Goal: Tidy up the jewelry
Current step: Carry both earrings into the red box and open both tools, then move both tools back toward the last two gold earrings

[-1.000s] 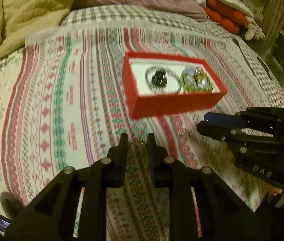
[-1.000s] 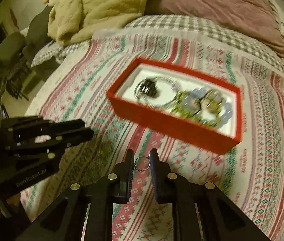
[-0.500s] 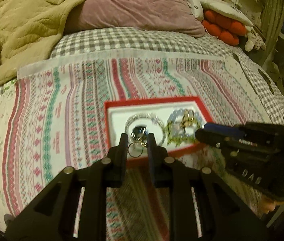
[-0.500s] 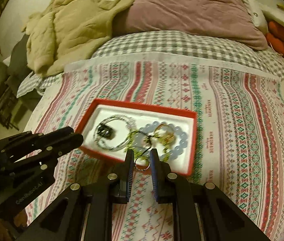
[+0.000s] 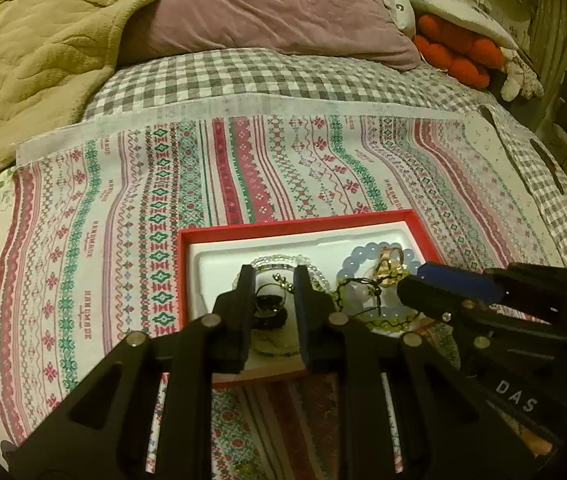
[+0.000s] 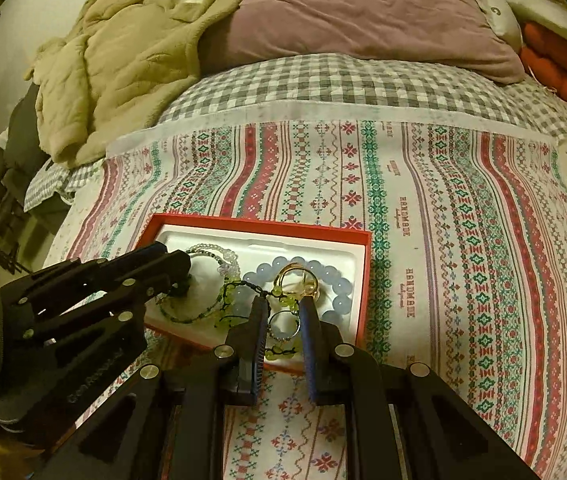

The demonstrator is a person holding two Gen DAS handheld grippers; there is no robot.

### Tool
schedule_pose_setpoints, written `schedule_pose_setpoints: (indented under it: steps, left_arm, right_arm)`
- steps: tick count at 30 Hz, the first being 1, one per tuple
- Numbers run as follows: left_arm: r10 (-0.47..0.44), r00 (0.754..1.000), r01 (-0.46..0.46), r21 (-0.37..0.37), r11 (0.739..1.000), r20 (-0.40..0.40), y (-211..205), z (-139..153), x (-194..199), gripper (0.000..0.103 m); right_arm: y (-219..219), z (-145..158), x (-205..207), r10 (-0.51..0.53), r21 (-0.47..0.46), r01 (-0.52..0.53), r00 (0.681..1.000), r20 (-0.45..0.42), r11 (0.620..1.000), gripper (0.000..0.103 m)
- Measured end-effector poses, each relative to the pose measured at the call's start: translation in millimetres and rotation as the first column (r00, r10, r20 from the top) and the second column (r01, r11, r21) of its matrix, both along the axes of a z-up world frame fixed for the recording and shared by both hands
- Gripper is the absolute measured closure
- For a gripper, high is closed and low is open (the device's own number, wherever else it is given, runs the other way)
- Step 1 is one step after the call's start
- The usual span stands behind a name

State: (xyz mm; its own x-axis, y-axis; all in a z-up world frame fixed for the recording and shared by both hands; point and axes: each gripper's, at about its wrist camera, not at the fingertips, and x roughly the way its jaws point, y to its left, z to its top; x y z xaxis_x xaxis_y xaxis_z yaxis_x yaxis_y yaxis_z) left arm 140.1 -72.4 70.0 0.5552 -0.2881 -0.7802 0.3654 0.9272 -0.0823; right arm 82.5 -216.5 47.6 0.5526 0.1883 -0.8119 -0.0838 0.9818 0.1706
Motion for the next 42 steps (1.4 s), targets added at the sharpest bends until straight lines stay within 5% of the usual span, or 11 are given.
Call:
schedule_pose_setpoints:
  steps: [14, 18, 26, 37, 42]
  left_arm:
    - [0.026, 0.999, -0.027, 0.013, 1.000, 0.031, 8, 16, -12, 0.044]
    - [0.037, 0.999, -0.037, 0.011, 0.999, 0.035, 15, 24, -22, 0.037]
    - [0.099, 0.995, -0.099, 0.029, 0.995, -0.015, 28, 22, -41, 0.027]
    - [0.117, 0.988, -0.115, 0.030, 0.993, -0.103, 44, 7, -70, 0.004]
    - [0.106, 0.989, -0.100, 0.057, 0.993, -0.106, 50, 2, -81, 0.002]
  right_arm:
    - [-4, 13, -10, -0.008, -0.043, 0.009, 1.000, 0.029, 0.999, 0.079]
    - [-9, 21, -22, -0.028, -0.048, 0.031, 0.998, 0.054, 0.998, 0.042]
    - [-17, 28, -41, -0.054, -0.078, 0.058, 0.998, 0.041, 0.995, 0.041]
    - [-16, 26, -74, -0.054, -0.144, 0.057, 0.998, 0.025, 0.988, 0.018]
    - [-14, 23, -85, -0.038, -0.169, 0.041, 0.999, 0.017, 0.985, 0.014]
